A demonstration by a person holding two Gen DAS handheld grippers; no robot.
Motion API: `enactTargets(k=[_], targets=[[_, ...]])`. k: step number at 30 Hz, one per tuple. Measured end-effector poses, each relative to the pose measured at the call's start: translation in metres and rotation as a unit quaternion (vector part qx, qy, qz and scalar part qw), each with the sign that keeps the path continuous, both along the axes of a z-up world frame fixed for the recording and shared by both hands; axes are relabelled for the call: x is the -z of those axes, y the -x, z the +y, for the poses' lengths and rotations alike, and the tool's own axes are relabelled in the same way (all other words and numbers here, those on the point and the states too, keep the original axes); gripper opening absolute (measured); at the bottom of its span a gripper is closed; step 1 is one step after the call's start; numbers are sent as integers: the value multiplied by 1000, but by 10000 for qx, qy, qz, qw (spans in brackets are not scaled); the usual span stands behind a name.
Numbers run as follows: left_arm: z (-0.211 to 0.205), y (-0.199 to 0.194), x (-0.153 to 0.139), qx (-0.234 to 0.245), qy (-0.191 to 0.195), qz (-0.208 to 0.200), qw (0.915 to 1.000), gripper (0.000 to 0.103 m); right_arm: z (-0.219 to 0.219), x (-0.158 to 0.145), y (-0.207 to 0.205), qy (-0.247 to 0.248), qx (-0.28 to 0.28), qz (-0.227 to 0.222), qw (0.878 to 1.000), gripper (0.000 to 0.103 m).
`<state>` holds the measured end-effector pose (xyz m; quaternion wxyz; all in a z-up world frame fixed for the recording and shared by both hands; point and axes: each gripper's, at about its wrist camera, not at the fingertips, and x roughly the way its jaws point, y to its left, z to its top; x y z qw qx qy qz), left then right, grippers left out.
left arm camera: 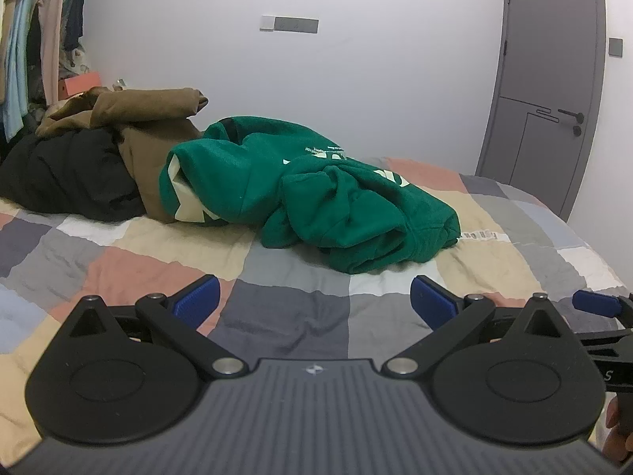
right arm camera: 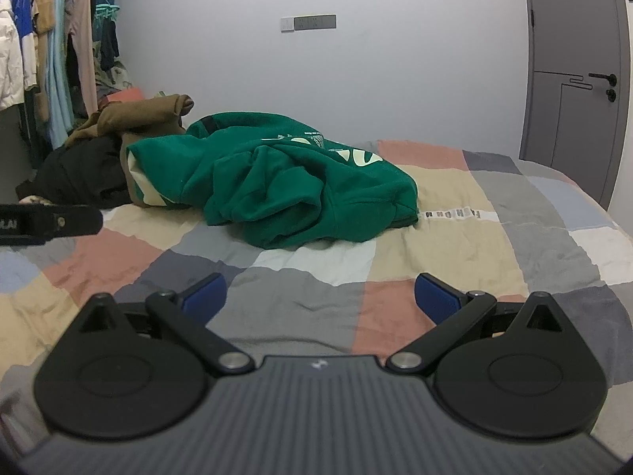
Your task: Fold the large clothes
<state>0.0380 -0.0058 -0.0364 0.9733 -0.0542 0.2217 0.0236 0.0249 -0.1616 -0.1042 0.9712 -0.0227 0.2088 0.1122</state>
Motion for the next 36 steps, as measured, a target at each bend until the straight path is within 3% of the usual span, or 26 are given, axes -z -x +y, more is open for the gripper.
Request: enactTargets(k=[5,9,13,24,28,36], targets=[[-2,-4,-2,41,13,-14,10000,103,2,0,1,47,31,-7,10000,103],[1,-16,-11,183,383,44,9991,103,6,-5,0,167,194,-50,9997,103],[3,-30,-29,157,443,-87,9989,103,6,-20,-5,-27,155,-91,9998,103],[1,-90,-86,324,-162,-513,9980,103,27,-65,-58,-379,-54,-268,9989,103],[21,-110,-69,194,50,-451,9988,103,38,-55,-95,-575,-127,11,9983,103],[65,-154,2,40,167,157,9997,103,75,2,-155,-559,-282,448,9970,103]])
